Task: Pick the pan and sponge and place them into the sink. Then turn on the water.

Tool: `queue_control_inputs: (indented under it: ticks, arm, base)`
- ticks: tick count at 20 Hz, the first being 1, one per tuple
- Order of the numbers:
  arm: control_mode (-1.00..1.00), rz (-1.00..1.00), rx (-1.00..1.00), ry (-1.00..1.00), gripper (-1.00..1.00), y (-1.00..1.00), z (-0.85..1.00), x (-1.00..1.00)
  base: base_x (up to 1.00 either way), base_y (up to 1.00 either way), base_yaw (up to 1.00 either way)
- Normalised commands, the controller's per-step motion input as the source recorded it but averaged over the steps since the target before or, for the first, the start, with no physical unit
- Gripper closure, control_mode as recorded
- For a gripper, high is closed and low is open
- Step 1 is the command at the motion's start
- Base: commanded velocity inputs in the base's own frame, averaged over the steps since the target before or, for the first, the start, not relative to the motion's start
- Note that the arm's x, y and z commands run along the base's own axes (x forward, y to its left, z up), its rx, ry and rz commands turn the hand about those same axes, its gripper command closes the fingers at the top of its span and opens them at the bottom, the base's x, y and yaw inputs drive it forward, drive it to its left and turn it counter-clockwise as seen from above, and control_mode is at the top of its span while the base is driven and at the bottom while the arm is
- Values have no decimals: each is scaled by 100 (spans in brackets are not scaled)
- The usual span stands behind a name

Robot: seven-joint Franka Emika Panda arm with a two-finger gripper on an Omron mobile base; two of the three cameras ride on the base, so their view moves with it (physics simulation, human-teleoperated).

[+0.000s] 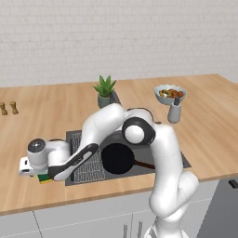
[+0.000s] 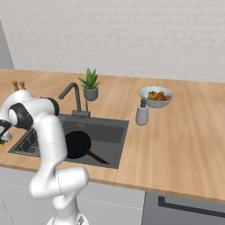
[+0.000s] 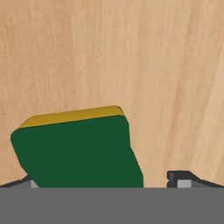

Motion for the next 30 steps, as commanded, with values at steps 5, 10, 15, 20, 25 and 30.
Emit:
queue_control_inputs:
  ticks: [5, 10, 15, 20, 25, 30]
  arm:
    - [-100, 0, -1, 0, -100, -17, -87, 0]
    - [-100, -1, -3, 5, -100, -38, -100, 0]
    - [-100, -2, -3, 16, -100, -38, -100, 0]
    - [-100, -5, -4, 14, 100, -37, -100, -7]
    - [-100, -6, -1, -1, 100, -50, -100, -46]
    - [-100, -10, 0, -27, 100, -62, -48, -82]
  base:
    - [0, 0, 0]
    - [0, 0, 0]
    - [0, 0, 0]
    - [0, 0, 0]
    - [0, 0, 0]
    - [0, 0, 0]
